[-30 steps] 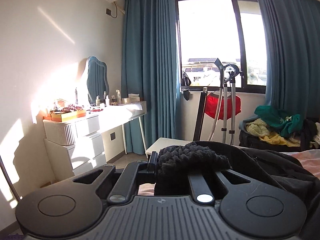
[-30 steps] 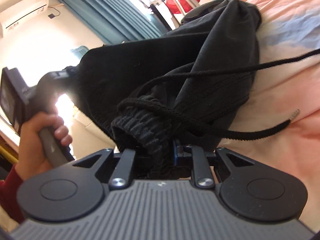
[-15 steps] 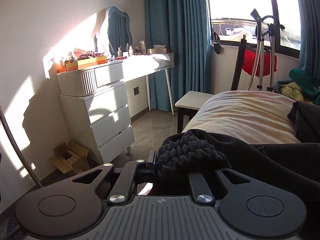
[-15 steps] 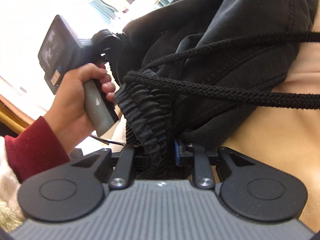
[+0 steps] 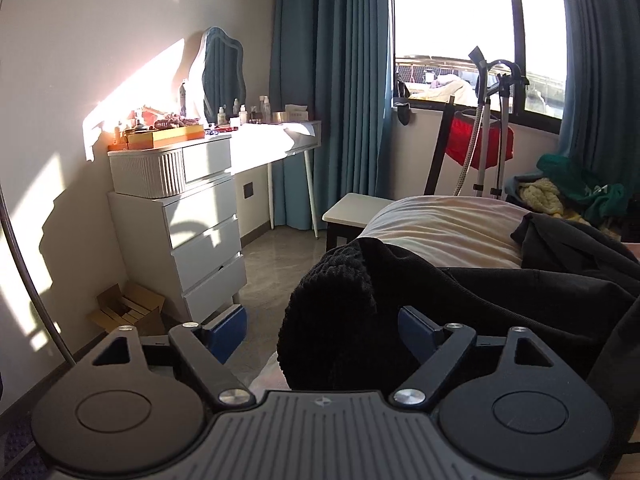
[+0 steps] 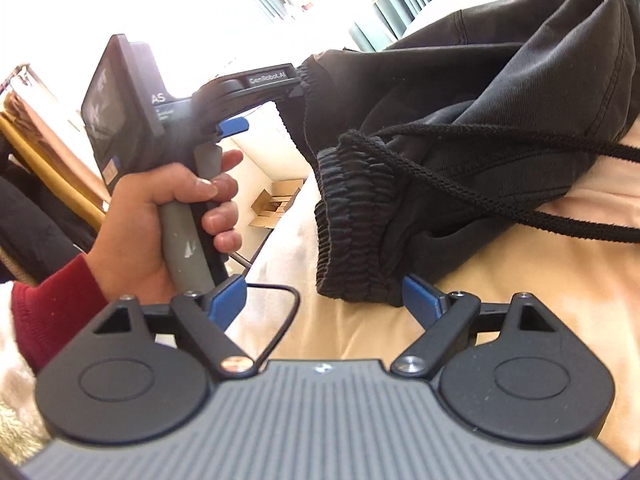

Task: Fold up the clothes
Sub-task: 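Lay the sweatpants flat on the bed and open both grippers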

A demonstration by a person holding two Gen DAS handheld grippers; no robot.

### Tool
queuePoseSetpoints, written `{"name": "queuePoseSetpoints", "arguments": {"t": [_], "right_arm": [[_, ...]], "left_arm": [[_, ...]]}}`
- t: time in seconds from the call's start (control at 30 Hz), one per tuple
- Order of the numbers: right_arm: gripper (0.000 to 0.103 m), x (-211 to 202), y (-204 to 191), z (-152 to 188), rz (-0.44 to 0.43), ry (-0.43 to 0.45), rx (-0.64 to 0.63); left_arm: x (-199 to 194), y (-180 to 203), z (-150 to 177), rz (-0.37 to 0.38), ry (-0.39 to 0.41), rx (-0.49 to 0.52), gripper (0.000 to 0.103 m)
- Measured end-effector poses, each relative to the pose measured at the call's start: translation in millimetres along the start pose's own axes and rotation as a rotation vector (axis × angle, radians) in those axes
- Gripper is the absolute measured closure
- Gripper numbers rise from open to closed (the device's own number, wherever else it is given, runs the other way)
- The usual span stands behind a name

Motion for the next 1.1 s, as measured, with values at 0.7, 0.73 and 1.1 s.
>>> {"name": "queuePoseSetpoints", "arguments": {"t": [0.7,0.73,1.1], "right_arm": [[0.017,-180,157,-12,0.377,0.36,-0.201],[0.017,-180,167,-11,0.401,0.341,-0.146],[0.017,-199,175,-28,0.476,0.456,-0.144]], "left_arm": [[-145,159,105,0.387,0.003,0.149,0.009],[-142,163,107,0.382,0.003,0.166,0.009],[-103,196,108,0.412,-0.074,0.235,0.009]]}}
Point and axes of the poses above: each gripper's, at about its wrist camera, not at the fingertips, and x roughly the way its jaws point, y to its right, z to its underside, the point moved 2 cm from there along x, roughly the way its jaws point, and after that the axes turned 5 degrees about z, right-handed, at the moved point
